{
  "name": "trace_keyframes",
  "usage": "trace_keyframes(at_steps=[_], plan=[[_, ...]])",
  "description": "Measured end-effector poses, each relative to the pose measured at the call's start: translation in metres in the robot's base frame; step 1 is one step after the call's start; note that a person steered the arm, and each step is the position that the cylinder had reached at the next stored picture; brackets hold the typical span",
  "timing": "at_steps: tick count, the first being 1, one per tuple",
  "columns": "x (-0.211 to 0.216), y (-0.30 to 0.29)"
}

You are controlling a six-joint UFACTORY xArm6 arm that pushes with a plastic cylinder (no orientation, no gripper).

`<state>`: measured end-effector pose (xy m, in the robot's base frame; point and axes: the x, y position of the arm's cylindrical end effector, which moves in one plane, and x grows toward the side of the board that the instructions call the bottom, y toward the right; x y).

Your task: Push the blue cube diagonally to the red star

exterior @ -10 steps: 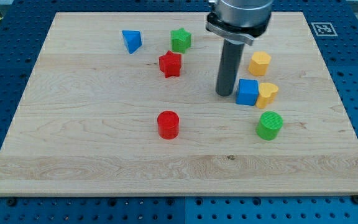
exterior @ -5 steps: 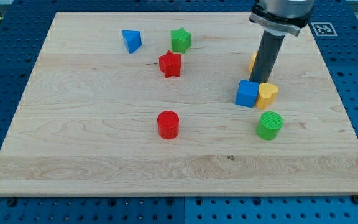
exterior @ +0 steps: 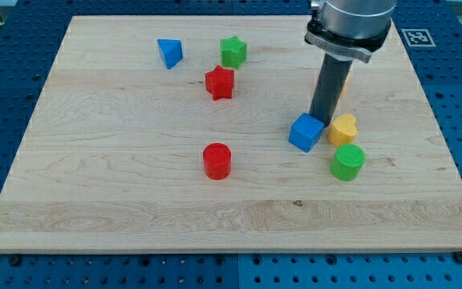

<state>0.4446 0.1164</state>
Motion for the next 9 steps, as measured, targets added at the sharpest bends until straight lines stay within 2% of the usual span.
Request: trace_keyframes(at_steps=[2,3,5,6,7,9], plan=[[0.013,-0.017],[0.013,-0.065],[0.020,-0.230],[0.062,-0.267],[0.090,-0.244],[0.102,-0.130]])
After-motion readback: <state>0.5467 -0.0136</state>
